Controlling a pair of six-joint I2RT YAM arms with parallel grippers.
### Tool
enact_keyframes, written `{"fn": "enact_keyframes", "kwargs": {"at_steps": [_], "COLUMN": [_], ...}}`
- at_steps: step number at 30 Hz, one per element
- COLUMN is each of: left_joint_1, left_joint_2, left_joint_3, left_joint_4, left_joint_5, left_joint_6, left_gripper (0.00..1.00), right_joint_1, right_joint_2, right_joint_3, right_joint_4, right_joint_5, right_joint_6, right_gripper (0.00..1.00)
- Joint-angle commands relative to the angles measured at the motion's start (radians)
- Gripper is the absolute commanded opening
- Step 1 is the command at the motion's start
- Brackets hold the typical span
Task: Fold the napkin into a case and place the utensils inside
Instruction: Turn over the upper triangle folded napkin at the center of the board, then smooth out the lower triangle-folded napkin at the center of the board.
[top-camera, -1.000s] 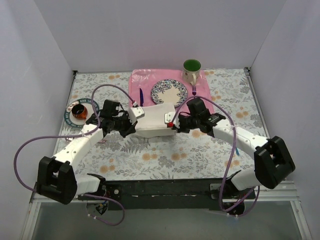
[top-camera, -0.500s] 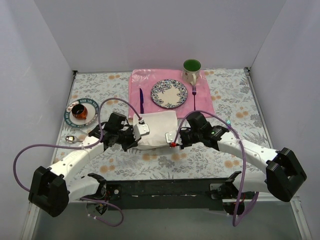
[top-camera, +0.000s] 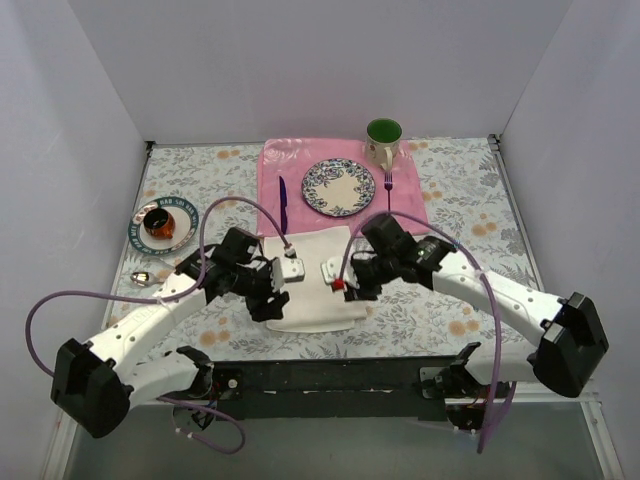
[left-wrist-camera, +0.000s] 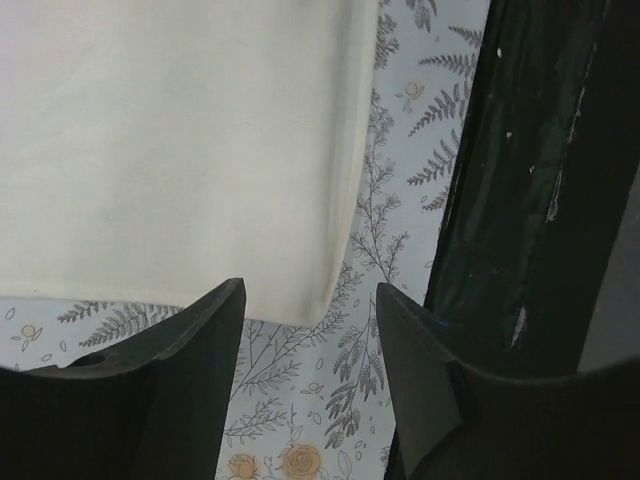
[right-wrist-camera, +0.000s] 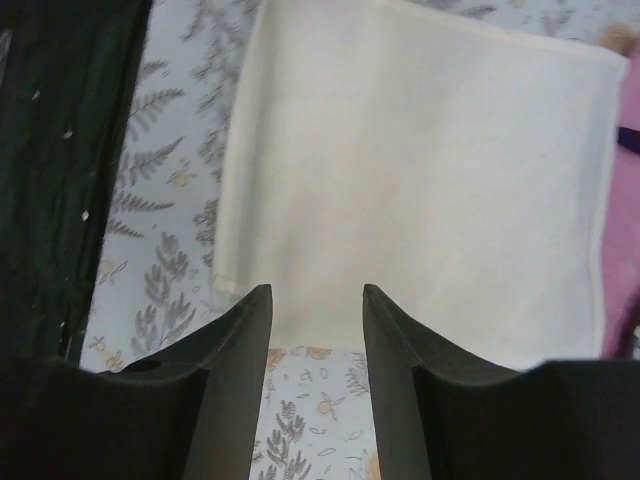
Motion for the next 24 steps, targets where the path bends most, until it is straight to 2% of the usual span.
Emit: {"fn": "enact_keyframes", "kwargs": {"at_steps": [1,2,5,7,13,18,21,24], "left_joint_1": [0.18,0.225,0.231,0.228,0.227,0.228,0.198,0.051], "left_joint_2": [0.106,0.135,0.173,0.179,0.19,0.152,0.117,0.097], "left_joint_3": [0.106,0.112,0.083,0.043,-0.015,-0.025,-0.029,-0.052], "left_joint_4": [-0.033,-0.032,0.058,0.149,0.223,0.228,0.252,0.342], "left_joint_5": [0.142,0.156,0.096,0.073,0.004,0.025,0.018,-0.115], "left_joint_6": [-0.06,-0.05,-0.042,-0.071,-0.051,-0.062,-0.091,-0.131], "left_gripper": [0.54,0.53,0.47,0.46,0.47,0.51,0.53,0.52], "right_joint_1": [-0.125,-0.189,-0.288,-0.32,-0.386,-0.421,-0.432,-0.47], "right_joint_2": [0.145,0.173,0.286,0.341,0.417,0.47,0.466,0.49], "right_joint_3": [0.224,0.258,0.32,0.334,0.355,0.338,0.271,0.243], "right_joint_4": [-0.083,-0.091,-0.14,-0.145,-0.131,-0.195,-0.174,-0.149], "right_joint_5": [-0.084,-0.118,-0.187,-0.192,-0.169,-0.195,-0.212,-0.308], "right_joint_6": [0.273,0.316,0.43,0.516,0.675,0.726,0.757,0.8], "right_gripper": [0.49,0.49,0.45,0.45,0.45,0.49,0.5,0.46]}}
